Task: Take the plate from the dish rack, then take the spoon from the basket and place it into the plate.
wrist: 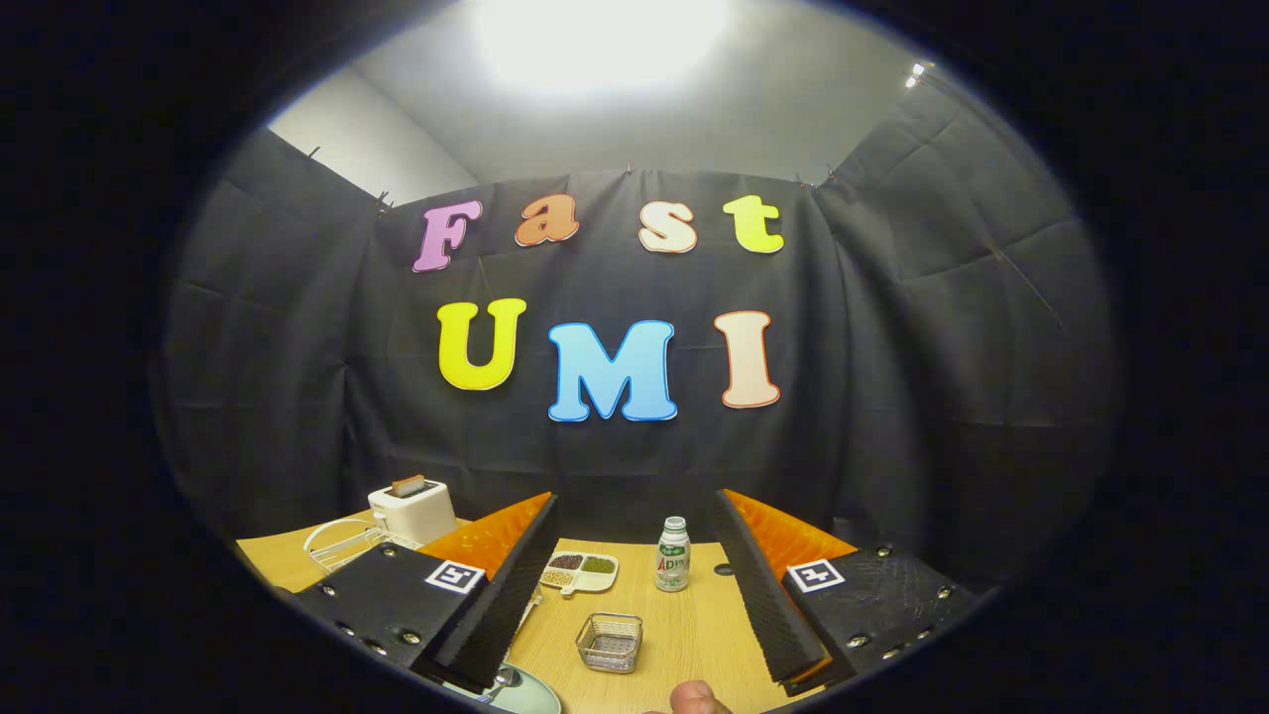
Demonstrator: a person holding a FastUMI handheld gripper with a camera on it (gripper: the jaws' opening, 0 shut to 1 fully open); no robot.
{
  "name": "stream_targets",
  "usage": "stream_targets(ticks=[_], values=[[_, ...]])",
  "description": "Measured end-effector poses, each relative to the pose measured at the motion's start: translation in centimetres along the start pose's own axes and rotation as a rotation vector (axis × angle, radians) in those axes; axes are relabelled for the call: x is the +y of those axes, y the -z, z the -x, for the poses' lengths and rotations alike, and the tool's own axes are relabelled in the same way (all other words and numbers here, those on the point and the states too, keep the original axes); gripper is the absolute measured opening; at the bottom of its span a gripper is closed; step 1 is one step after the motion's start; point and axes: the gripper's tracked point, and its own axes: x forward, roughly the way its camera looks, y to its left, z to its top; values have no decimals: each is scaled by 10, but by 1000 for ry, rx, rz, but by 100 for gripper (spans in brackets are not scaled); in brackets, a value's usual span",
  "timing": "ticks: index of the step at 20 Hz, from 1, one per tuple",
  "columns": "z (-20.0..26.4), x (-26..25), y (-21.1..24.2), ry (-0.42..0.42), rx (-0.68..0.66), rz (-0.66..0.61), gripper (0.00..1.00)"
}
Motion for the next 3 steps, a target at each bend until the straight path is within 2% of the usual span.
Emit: stream_targets(ticks=[3], values=[[-2, -1, 8, 4, 8, -3, 95]])
